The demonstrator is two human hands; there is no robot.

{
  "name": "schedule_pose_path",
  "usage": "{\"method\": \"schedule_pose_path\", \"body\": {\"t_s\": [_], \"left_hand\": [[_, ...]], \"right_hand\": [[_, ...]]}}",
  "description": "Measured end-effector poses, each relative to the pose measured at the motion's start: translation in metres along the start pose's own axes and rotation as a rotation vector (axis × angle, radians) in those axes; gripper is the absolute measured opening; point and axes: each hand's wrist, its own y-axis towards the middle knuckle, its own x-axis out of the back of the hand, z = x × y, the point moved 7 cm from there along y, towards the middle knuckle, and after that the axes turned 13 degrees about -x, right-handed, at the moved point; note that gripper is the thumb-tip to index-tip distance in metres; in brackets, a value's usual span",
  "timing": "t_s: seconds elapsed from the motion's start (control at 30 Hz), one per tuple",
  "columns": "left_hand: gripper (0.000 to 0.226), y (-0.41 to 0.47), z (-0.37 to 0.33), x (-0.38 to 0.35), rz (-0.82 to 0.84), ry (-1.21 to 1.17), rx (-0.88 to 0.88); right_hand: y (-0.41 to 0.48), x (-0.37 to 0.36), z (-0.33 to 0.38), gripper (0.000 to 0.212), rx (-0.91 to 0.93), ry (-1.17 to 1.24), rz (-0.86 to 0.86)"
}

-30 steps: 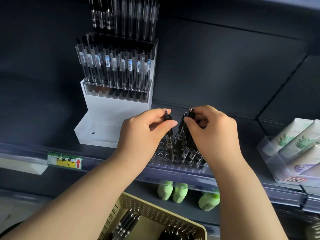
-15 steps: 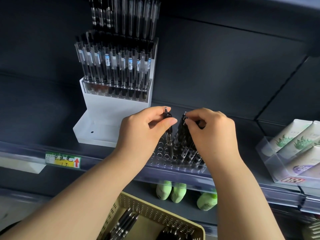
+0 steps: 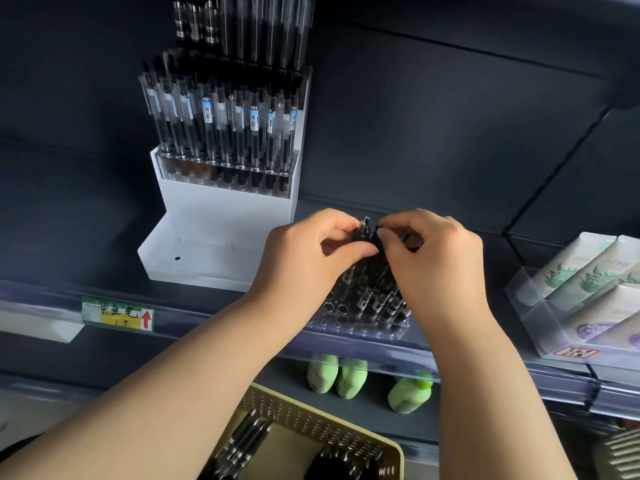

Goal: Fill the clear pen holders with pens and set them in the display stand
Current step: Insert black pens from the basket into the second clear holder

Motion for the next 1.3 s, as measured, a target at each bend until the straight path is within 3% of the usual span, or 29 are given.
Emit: {"method": "schedule_pose_path", "body": {"t_s": [0.37, 0.57, 0.77, 0.9, 1.2, 1.3], "left_hand": [[0.027, -0.003, 0.001, -0.006, -0.002, -0.023, -0.03], [0.023, -0.015, 0.024, -0.028, 0.241, 0.08, 0.104], [0.022, -0.016, 0.035, -0.029, 0.276, 0.155, 0.133], [0.025, -0.022, 0.044, -0.031, 0.39, 0.242, 0.143], [0.039, -0.027, 0.035, -0.008, 0.428, 0.462, -0.039], [0.044, -0.035, 0.033, 0.0, 0.44, 0.561, -0.099]], "right_hand": [[0.0, -0.002, -0.001, 0.01, -0.011, 0.001, 0.018], [0.0, 0.001, -0.003, 0.01, -0.031, 0.001, 0.006], [0.001, 0.002, -0.005, 0.01, -0.048, 0.005, 0.013], [-0.002, 0.001, -0.003, 0.01, -0.041, 0.001, 0.028], [-0.028, -0.006, 0.017, 0.02, 0.084, -0.063, 0.062], [-0.042, -0.001, 0.023, 0.023, 0.137, -0.073, 0.001]]}}
